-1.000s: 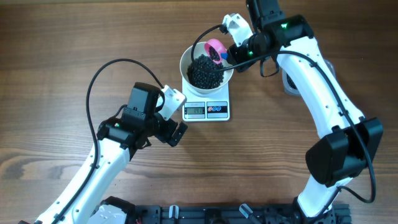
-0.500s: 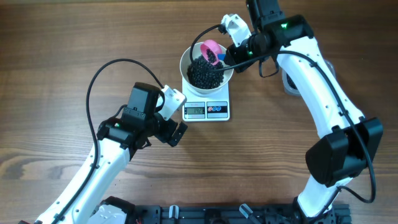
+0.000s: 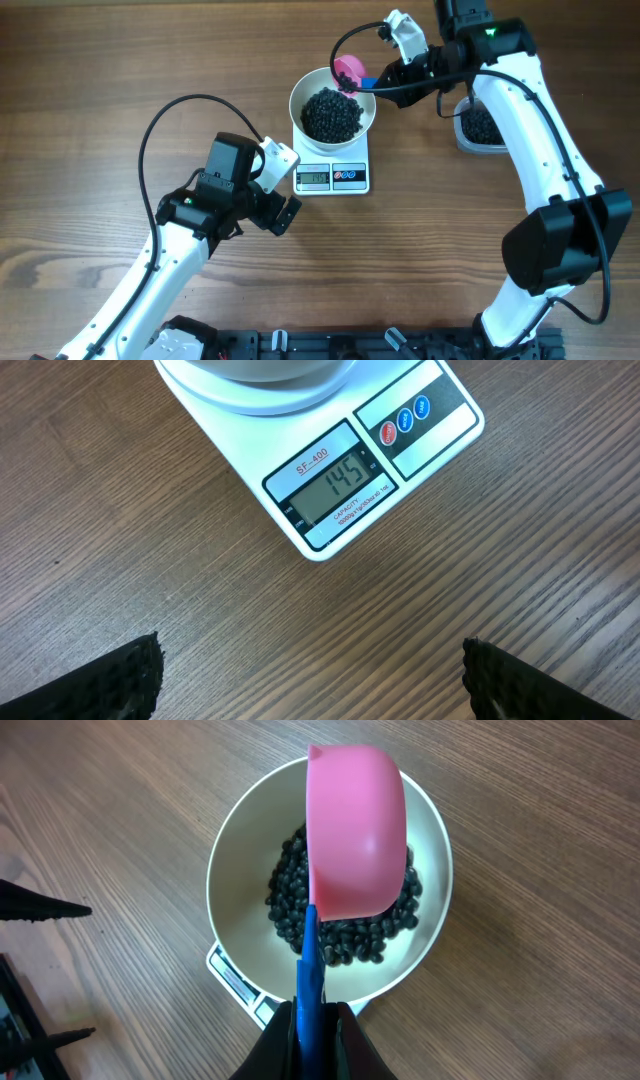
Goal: Scoop item into bowl and weigh 150g on scale
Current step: 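Tilt the pink scoop over the bowl to trickle beans in slowly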
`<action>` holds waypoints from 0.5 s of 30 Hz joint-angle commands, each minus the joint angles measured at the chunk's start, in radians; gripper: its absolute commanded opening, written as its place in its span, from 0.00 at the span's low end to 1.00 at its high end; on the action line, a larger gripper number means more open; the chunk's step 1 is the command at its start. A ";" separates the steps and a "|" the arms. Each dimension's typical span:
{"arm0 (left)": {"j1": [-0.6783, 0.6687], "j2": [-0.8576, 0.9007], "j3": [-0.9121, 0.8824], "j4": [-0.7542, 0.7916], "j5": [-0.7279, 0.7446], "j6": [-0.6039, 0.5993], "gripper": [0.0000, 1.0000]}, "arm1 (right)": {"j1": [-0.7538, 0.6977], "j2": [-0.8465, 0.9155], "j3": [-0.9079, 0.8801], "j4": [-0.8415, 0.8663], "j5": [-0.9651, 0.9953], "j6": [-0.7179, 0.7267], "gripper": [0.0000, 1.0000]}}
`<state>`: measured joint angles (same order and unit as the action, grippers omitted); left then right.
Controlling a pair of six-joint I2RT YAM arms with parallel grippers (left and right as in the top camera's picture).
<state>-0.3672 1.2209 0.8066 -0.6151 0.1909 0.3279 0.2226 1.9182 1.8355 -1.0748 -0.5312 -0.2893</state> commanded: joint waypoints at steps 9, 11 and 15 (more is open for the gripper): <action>0.006 0.004 -0.005 0.000 -0.002 0.005 1.00 | 0.004 -0.029 0.031 0.002 -0.024 0.005 0.04; 0.006 0.004 -0.005 0.000 -0.002 0.005 1.00 | 0.006 -0.029 0.031 0.005 0.010 0.006 0.04; 0.005 0.004 -0.005 0.000 -0.002 0.005 1.00 | 0.028 -0.029 0.031 0.012 0.068 0.005 0.04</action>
<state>-0.3672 1.2209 0.8066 -0.6151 0.1913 0.3275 0.2298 1.9182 1.8355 -1.0714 -0.5091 -0.2893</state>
